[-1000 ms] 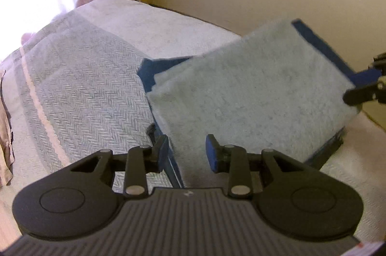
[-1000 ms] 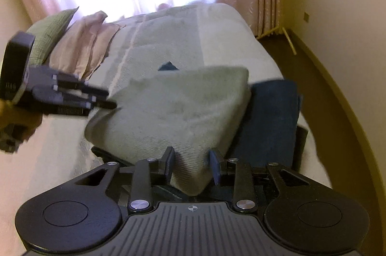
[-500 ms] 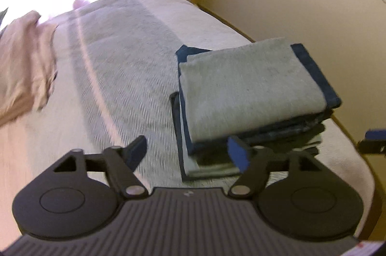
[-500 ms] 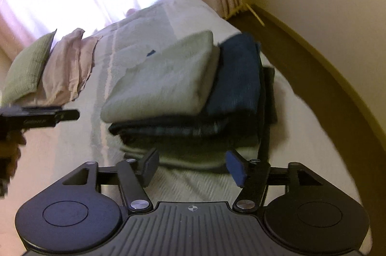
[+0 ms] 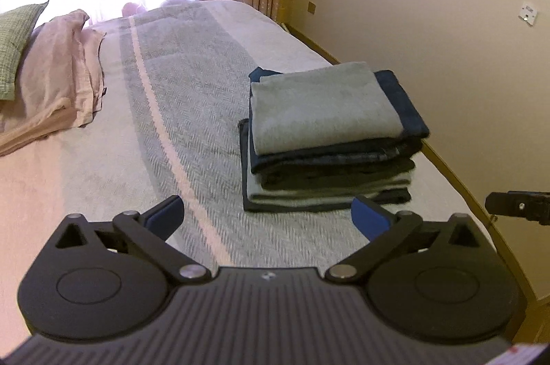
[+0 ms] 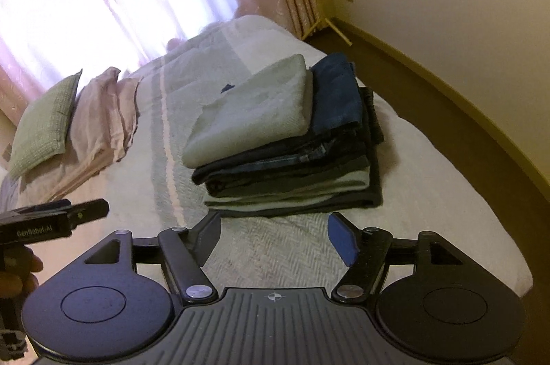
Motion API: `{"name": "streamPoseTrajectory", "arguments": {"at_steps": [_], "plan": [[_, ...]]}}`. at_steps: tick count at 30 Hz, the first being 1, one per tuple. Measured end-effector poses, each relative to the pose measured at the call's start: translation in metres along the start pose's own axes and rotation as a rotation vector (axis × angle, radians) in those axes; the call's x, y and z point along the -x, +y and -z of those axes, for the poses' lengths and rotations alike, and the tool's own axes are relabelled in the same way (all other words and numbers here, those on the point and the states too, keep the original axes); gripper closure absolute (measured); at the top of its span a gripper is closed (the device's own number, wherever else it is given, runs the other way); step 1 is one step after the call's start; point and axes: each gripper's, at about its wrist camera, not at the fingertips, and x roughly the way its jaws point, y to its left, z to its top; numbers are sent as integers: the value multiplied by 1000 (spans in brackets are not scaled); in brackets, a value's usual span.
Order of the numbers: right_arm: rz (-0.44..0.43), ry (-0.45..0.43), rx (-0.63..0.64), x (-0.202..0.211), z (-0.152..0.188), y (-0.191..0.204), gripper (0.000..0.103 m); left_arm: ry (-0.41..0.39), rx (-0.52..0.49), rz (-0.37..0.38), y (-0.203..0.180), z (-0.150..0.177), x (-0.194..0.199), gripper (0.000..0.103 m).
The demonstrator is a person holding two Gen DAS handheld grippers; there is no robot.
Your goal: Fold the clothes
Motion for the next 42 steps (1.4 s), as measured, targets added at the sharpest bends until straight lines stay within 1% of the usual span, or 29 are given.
{"name": "streamPoseTrajectory", "arguments": {"at_steps": [4, 8, 11, 17, 21, 23, 25, 29, 31, 32, 36, 42], "plan": [[42, 5, 25, 23, 21, 16, 36, -7, -25, -1, -1, 18, 24, 1], [62, 8, 15, 38, 39, 22, 36, -3, -16, 16, 1, 34, 41, 1], [67, 16, 19, 42, 45, 24, 36, 21, -3, 18, 2, 42, 50, 1], [44, 16, 42, 42, 37, 18, 36, 31, 35, 3, -4, 44, 60, 1], [40, 23, 87, 43, 26, 9, 36, 29, 54, -14, -20, 38, 59, 1], [35, 22, 118, 46, 23, 4, 36, 34, 64, -12, -30, 35, 59, 1], [42, 25, 146, 46, 21, -1, 35, 39, 58, -27, -40, 34, 57, 1], [35, 34, 148, 45, 21, -12, 35, 51, 38, -49, -60, 33, 56, 1], [34, 33, 149, 44, 21, -16, 34, 54, 39, -50, -66, 34, 57, 1], [30, 33, 144, 45, 22, -17, 31, 57, 45, -54, -67, 34, 57, 1], [44, 2, 143, 51, 26, -20, 16, 73, 53, -57, -74, 36, 56, 1], [48, -5, 136, 55, 23, -24, 14, 70, 42, -63, -81, 34, 56, 1]]}}
